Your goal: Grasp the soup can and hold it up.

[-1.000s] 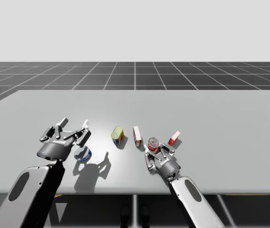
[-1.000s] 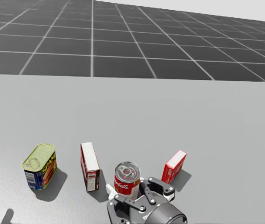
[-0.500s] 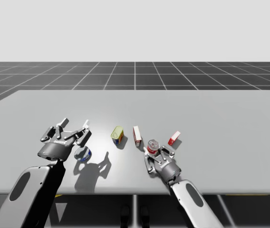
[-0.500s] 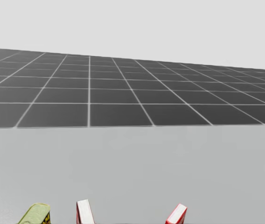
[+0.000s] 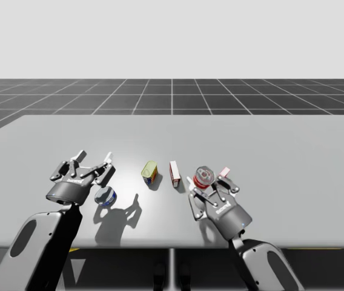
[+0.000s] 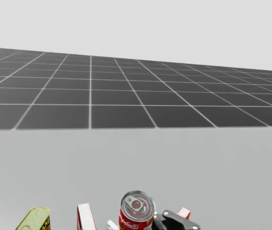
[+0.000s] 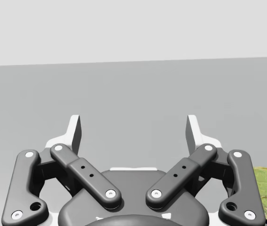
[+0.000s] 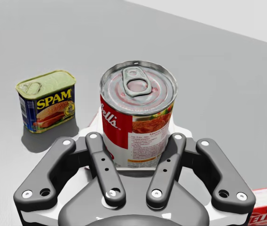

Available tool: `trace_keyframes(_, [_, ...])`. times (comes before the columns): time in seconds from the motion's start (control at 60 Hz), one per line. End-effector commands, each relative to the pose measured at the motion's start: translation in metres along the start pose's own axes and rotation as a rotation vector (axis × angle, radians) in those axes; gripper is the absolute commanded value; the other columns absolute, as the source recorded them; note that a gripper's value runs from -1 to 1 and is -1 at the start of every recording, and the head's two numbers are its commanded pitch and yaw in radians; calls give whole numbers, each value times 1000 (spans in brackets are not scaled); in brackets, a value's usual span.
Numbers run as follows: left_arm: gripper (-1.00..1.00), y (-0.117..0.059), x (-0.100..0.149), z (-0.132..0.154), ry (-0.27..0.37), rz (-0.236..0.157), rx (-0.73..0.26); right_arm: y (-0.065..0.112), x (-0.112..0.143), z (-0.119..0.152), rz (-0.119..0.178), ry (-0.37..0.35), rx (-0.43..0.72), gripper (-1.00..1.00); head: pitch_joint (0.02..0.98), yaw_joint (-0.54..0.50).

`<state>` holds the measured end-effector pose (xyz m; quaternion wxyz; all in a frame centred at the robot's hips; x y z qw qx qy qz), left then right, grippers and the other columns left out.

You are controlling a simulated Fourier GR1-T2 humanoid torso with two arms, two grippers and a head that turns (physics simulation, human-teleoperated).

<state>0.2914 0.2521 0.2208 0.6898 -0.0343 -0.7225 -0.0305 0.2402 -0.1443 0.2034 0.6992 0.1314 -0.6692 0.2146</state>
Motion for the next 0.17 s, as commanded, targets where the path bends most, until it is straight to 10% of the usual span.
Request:
trace_keyframes(0.017, [-1000, 1, 1, 1, -1, 5, 3, -18, 64, -1, 16, -153, -136, 1000, 391, -201])
trace_keyframes(0.167, [-1000, 1, 2, 1, -4, 10, 6, -27, 102, 13, -10, -253, -171, 1000, 386, -201])
